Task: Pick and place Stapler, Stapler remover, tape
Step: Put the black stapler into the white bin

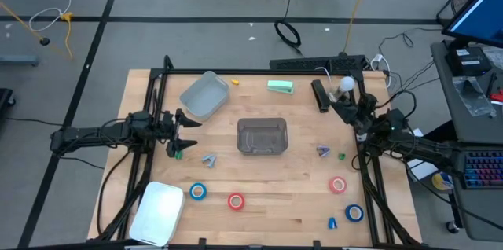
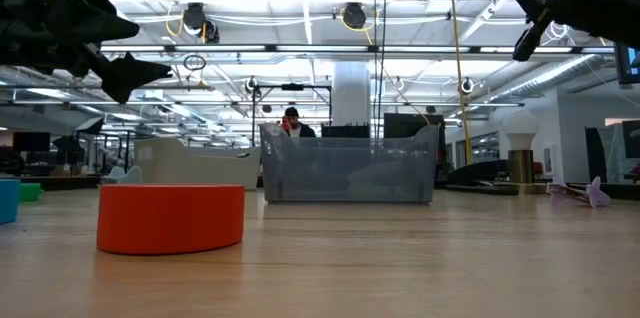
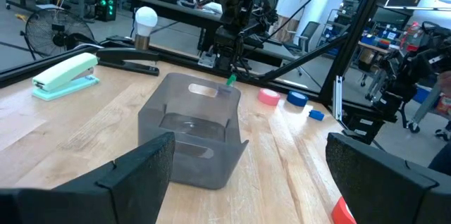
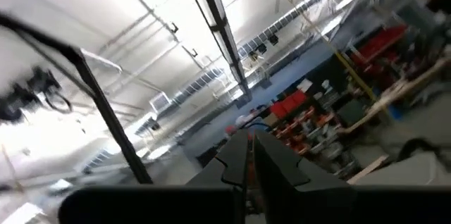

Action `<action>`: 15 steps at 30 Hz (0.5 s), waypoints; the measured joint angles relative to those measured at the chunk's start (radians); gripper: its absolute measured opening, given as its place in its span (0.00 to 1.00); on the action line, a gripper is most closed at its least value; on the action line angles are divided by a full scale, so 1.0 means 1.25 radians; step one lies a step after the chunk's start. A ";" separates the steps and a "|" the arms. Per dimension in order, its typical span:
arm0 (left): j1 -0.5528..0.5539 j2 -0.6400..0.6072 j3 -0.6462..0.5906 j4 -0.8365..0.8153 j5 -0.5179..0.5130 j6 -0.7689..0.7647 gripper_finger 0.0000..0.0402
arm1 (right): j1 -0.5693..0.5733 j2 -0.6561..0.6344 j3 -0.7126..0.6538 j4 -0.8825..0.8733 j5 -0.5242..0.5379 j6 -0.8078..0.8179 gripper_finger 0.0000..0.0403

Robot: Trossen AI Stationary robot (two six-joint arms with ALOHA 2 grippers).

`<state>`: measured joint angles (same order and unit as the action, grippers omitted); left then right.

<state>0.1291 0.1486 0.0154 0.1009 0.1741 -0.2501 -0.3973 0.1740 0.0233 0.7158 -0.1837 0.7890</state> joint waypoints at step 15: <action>0.000 0.001 0.000 0.004 0.000 0.000 0.91 | 0.000 0.307 0.378 -0.578 0.327 -0.423 0.04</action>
<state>0.1291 0.1497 0.0154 0.1059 0.1742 -0.2501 -0.3976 0.5577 0.4958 -0.0064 0.2255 0.2597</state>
